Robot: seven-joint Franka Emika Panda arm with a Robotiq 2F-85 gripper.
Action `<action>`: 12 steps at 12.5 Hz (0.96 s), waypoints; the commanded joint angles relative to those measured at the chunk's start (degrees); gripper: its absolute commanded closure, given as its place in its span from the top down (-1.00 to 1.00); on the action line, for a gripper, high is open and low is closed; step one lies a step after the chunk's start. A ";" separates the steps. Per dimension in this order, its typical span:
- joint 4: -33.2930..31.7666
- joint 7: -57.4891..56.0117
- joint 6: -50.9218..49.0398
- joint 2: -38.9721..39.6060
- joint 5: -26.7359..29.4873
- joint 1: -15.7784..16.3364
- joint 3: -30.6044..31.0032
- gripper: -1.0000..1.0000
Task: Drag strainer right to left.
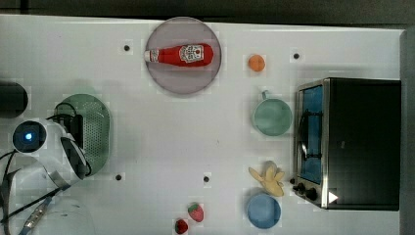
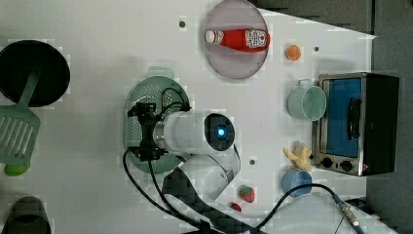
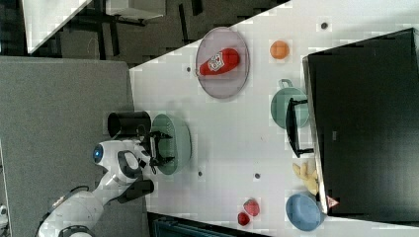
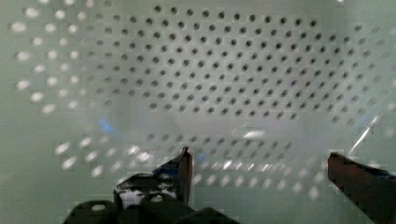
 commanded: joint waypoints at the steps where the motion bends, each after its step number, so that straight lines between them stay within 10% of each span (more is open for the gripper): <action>1: -0.37 -0.68 -6.83 -4.63 -0.61 0.44 -1.76 1.00; 12: -0.82 -53.62 -42.59 -43.30 -7.18 -2.54 -30.51 1.00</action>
